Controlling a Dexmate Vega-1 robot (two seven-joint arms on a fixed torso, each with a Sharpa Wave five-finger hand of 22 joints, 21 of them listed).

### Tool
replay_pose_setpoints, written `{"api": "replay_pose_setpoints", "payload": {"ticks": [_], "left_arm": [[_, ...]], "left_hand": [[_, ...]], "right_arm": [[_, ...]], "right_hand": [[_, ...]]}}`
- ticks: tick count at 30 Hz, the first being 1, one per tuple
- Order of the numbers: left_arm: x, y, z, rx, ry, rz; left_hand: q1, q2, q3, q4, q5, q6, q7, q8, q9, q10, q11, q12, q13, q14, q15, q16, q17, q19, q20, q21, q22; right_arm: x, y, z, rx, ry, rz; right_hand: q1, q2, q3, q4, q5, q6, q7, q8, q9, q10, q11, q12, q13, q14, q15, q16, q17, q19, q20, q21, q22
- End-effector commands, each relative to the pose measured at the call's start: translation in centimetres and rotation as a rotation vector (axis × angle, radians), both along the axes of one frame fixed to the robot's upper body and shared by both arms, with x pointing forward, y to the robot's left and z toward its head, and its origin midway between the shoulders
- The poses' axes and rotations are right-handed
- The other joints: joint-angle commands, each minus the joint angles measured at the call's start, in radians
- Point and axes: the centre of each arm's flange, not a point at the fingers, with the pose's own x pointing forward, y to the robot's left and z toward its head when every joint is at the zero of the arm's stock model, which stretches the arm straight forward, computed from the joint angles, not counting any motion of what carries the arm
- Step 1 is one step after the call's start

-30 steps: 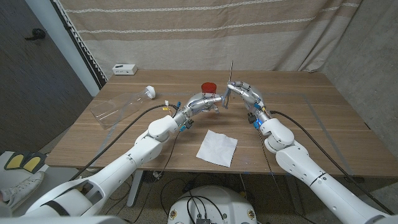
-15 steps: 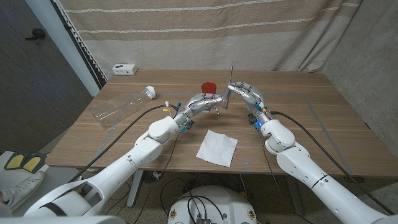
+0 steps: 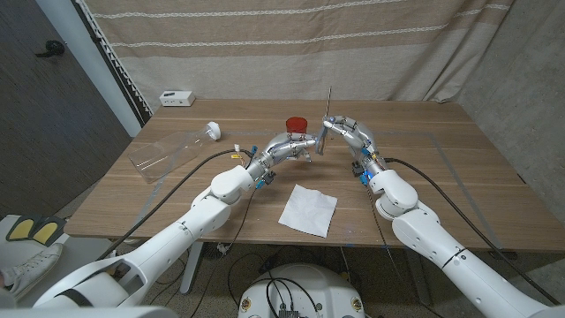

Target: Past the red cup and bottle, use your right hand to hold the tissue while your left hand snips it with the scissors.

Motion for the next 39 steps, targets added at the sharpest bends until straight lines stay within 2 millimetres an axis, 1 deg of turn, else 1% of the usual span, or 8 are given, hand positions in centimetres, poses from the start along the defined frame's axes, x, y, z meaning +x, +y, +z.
{"api": "replay_pose_setpoints", "payload": {"ticks": [1, 6, 7, 11, 14, 18, 33, 39], "left_arm": [[-0.2, 0.2, 0.0, -0.012, -0.003, 0.014], [-0.4, 0.0, 0.2, -0.019, -0.01, 0.026], [-0.5, 0.0, 0.2, -0.02, -0.013, 0.028], [-0.7, -0.1, 0.3, -0.022, -0.023, 0.042], [-0.9, -0.1, 0.4, -0.02, -0.034, 0.055], [-1.0, -0.1, 0.6, -0.01, -0.054, 0.066], [-1.9, 0.0, 0.3, -0.037, -0.104, 0.114], [-2.1, 0.0, 0.0, -0.056, -0.12, 0.134]], "left_hand": [[0.007, 0.001, 0.008, 0.001, -0.001, 0.018, 0.007, 0.007, -0.001, 0.008, 0.002, 0.004, 0.004, 0.004, -0.003, 0.006, 0.004, -0.007, -0.12, 0.005, -0.001], [0.008, 0.0, 0.008, 0.001, -0.001, 0.027, 0.012, 0.008, -0.001, 0.008, 0.003, 0.005, 0.005, 0.006, -0.003, 0.007, 0.005, -0.006, -0.12, 0.011, 0.0], [0.009, 0.0, 0.008, 0.001, -0.001, 0.028, 0.013, 0.008, -0.001, 0.009, 0.005, 0.006, 0.005, 0.007, -0.003, 0.009, 0.005, -0.005, -0.12, 0.014, 0.002], [0.011, 0.001, 0.009, 0.0, -0.001, 0.032, 0.017, 0.009, -0.001, 0.01, 0.006, 0.006, 0.005, 0.011, -0.003, 0.012, 0.008, -0.005, -0.121, 0.015, 0.001], [0.015, 0.001, 0.01, -0.002, -0.001, 0.04, 0.02, 0.011, -0.001, 0.01, 0.007, 0.007, 0.005, 0.014, -0.003, 0.016, 0.01, -0.005, -0.121, 0.015, 0.0], [0.02, 0.0, 0.011, -0.004, 0.0, 0.039, 0.018, 0.01, -0.001, 0.01, 0.008, 0.007, 0.005, 0.015, -0.003, 0.017, 0.01, -0.004, -0.121, 0.017, -0.001], [0.043, -0.002, 0.018, -0.012, -0.001, 0.035, 0.019, 0.004, -0.003, 0.009, 0.006, 0.007, 0.005, 0.01, -0.003, 0.016, 0.004, -0.007, -0.121, 0.021, -0.007], [0.049, -0.003, 0.019, -0.011, -0.003, 0.022, 0.008, -0.002, -0.003, 0.007, 0.002, 0.005, 0.005, 0.003, -0.003, 0.012, 0.0, -0.014, -0.12, 0.022, -0.011]], "right_arm": [[-0.4, 0.4, -0.1, -0.015, -0.019, -0.029], [-0.7, 0.4, 0.1, -0.035, -0.033, -0.064], [-0.7, 0.4, 0.1, -0.042, -0.042, -0.07], [-0.9, 0.4, 0.2, -0.05, -0.054, -0.089], [-1.0, 0.4, 0.2, -0.056, -0.063, -0.101], [-1.1, 0.4, 0.3, -0.045, -0.054, -0.106], [-1.0, 0.8, 0.0, 0.031, -0.013, -0.07], [-1.1, 1.0, 0.0, 0.04, -0.023, -0.081]], "right_hand": [[0.103, 0.098, -0.004, 0.001, 0.009, 0.105, -0.1, -0.005, 0.0, 0.087, -0.075, -0.008, 0.0, -0.007, -0.175, -0.006, 0.004, -0.003, 0.004, -0.008, 0.003], [0.105, 0.098, -0.005, 0.0, 0.01, 0.107, -0.101, -0.005, -0.003, 0.09, -0.075, -0.01, -0.002, -0.011, -0.176, -0.007, 0.005, -0.009, 0.007, -0.014, 0.002], [0.105, 0.097, -0.007, 0.0, 0.013, 0.11, -0.1, -0.007, -0.006, 0.094, -0.075, -0.012, -0.006, -0.019, -0.174, -0.008, 0.007, -0.015, 0.03, -0.024, 0.001], [0.105, 0.097, -0.01, 0.001, 0.019, 0.117, -0.1, -0.009, -0.012, 0.102, -0.074, -0.018, -0.014, -0.028, -0.175, -0.009, 0.009, -0.019, 0.052, -0.039, 0.0], [0.105, 0.098, -0.011, 0.001, 0.021, 0.118, -0.1, -0.011, -0.014, 0.104, -0.075, -0.02, -0.016, -0.031, -0.174, -0.009, 0.01, -0.022, 0.051, -0.047, 0.0], [0.102, 0.096, -0.015, 0.002, 0.024, 0.121, -0.103, -0.014, -0.017, 0.107, -0.076, -0.021, -0.017, -0.039, -0.174, -0.009, 0.012, -0.039, 0.031, -0.064, 0.0], [0.104, 0.099, -0.017, 0.002, 0.029, 0.122, -0.097, -0.018, -0.019, 0.109, -0.077, -0.025, -0.016, -0.043, -0.174, -0.008, 0.015, -0.028, 0.026, -0.075, 0.0], [0.105, 0.1, -0.018, 0.002, 0.03, 0.122, -0.099, -0.02, -0.019, 0.11, -0.077, -0.026, -0.017, -0.044, -0.174, -0.007, 0.016, -0.023, 0.024, -0.078, 0.001]]}}
